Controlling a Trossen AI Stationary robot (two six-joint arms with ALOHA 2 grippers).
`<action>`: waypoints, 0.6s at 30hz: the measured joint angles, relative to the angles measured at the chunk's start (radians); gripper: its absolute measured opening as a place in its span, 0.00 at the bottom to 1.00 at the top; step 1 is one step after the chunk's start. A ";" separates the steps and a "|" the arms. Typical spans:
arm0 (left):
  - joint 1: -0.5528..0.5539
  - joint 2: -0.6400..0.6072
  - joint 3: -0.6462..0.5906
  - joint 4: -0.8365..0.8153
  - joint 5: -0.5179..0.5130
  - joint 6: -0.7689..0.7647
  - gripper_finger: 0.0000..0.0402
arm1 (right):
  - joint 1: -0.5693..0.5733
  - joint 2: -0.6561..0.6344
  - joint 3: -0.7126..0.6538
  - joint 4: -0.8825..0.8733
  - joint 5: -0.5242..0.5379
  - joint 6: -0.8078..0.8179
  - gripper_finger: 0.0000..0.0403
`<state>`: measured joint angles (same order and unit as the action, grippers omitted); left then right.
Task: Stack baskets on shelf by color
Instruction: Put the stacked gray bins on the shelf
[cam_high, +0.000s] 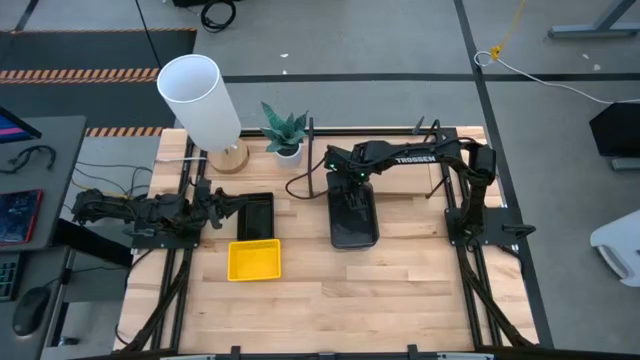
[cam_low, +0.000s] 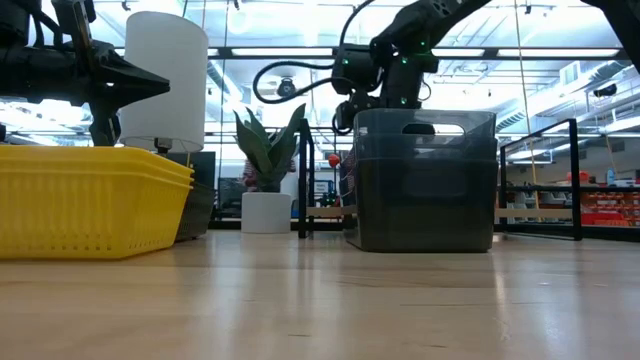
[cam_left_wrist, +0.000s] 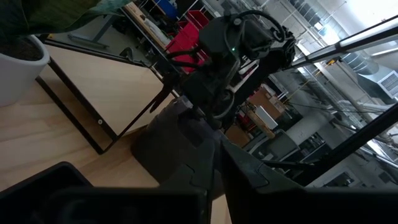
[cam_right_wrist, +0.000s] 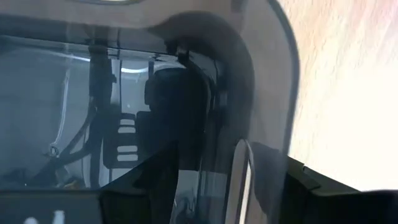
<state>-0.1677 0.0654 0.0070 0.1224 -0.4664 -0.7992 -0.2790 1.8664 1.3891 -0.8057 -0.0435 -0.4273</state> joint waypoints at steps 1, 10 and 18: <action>0.000 0.000 0.000 0.000 0.000 0.001 0.09 | 0.000 0.000 -0.002 0.008 0.000 -0.006 0.49; 0.000 0.000 0.000 0.000 0.000 0.000 0.09 | 0.023 0.000 -0.033 0.019 0.042 -0.012 0.38; 0.000 0.000 0.000 0.000 0.000 0.000 0.07 | 0.051 -0.001 -0.050 0.016 0.051 0.037 0.19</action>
<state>-0.1675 0.0653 0.0068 0.1223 -0.4664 -0.7994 -0.2277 1.8652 1.3396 -0.7892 0.0078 -0.3901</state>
